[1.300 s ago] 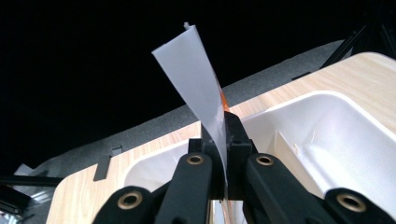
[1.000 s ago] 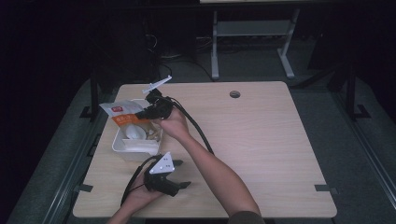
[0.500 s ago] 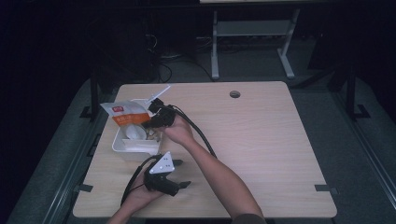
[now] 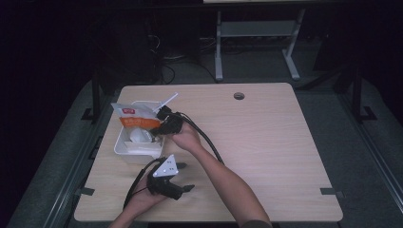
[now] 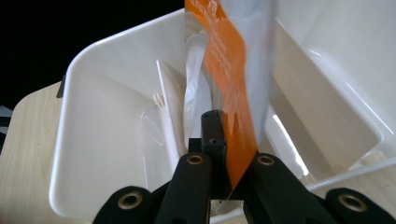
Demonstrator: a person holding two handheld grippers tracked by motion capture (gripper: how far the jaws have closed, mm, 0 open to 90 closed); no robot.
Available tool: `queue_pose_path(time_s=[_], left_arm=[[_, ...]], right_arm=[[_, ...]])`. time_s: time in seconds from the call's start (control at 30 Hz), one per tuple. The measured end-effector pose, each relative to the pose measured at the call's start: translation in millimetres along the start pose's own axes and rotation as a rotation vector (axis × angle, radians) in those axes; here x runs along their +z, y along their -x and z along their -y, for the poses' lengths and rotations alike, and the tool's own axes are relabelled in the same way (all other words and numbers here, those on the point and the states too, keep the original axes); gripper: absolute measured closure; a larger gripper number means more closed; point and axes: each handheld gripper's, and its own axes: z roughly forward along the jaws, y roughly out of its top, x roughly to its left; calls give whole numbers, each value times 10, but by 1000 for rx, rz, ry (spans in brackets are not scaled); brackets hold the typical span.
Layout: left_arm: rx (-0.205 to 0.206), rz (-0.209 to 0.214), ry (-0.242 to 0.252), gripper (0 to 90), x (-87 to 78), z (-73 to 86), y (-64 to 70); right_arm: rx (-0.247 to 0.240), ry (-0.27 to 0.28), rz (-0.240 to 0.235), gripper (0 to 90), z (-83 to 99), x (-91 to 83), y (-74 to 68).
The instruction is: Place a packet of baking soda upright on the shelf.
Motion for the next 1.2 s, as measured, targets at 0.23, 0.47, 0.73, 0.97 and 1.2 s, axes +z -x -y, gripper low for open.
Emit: queue_pose_path(time_s=[0.23, 0.47, 0.73, 0.97, 1.2], left_arm=[[1, 1, 0, 208, 10, -2, 5], [2, 2, -4, 208, 12, -1, 1], [5, 0, -6, 208, 15, -2, 8], [3, 1, -4, 209, 16, -2, 2], [-3, 3, -4, 209, 16, -1, -5]], right_arm=[[22, -3, -3, 893, 46, 12, 6], [33, 10, -26, 869, 35, -14, 33], [42, 54, -49, 795, 7, -142, 32], [27, 75, -56, 768, 34, -296, 33], [33, 96, -58, 731, 88, -489, 73]])
